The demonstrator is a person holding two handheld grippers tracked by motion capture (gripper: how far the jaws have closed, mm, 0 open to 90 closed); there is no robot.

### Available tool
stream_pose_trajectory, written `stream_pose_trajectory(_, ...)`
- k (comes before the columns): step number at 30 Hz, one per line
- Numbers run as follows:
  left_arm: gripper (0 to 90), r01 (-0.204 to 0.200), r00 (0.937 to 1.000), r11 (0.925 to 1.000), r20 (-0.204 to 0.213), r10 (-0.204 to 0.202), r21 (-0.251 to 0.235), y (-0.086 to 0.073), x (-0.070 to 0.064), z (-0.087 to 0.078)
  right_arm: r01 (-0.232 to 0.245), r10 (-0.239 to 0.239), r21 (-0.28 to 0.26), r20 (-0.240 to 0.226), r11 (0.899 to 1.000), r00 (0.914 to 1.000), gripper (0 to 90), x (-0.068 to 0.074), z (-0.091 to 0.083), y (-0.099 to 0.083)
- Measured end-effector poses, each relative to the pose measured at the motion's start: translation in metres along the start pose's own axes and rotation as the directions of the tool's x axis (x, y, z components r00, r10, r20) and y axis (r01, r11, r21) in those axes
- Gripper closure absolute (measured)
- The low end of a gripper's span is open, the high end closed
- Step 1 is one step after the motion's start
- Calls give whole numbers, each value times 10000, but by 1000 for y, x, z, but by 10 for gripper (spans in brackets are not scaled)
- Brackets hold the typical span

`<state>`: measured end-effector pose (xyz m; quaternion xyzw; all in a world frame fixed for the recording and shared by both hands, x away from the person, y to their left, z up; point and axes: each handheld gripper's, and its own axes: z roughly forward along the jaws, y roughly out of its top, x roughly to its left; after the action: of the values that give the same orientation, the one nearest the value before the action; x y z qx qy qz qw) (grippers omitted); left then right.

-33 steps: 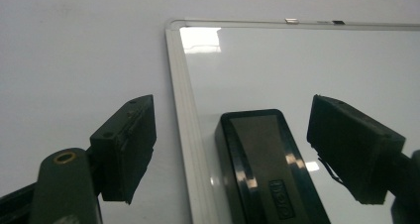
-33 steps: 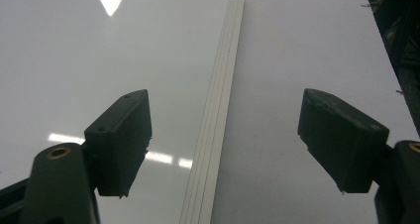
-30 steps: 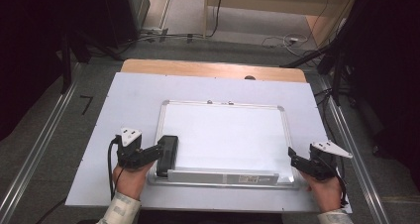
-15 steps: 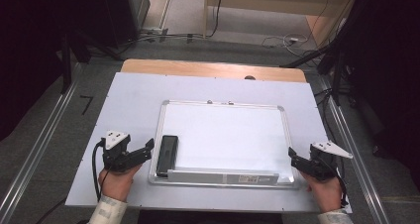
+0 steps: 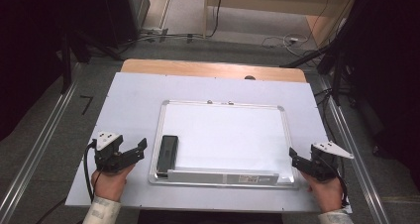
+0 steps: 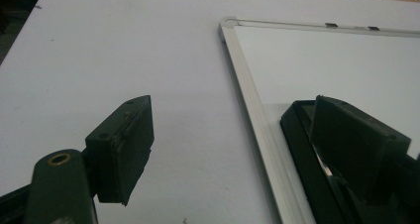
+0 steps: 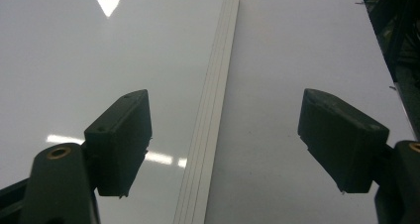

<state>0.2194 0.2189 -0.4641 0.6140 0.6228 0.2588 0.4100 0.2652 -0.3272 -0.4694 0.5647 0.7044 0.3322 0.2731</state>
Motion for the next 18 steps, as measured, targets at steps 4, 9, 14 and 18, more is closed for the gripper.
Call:
stream_pose_trajectory(4,176,58,10000,10000,-51,-58,40,-2,6,-2,-8,8,-17,-3,10000,10000,196,-1,0,0)
stream_pose_trajectory(9,176,114,9999,9999,-129,-112,111,-4,13,-5,-14,14,-18,-2,10000,10000,196,-1,0,0)
stream_pose_trajectory(14,177,160,9996,9996,-216,-155,219,-6,20,-7,-19,19,-17,18,10000,10000,196,-2,0,0)
stream_pose_trajectory(18,177,249,9994,9995,-246,-244,203,-8,23,-8,-28,28,-15,31,10000,10000,196,-2,0,0)
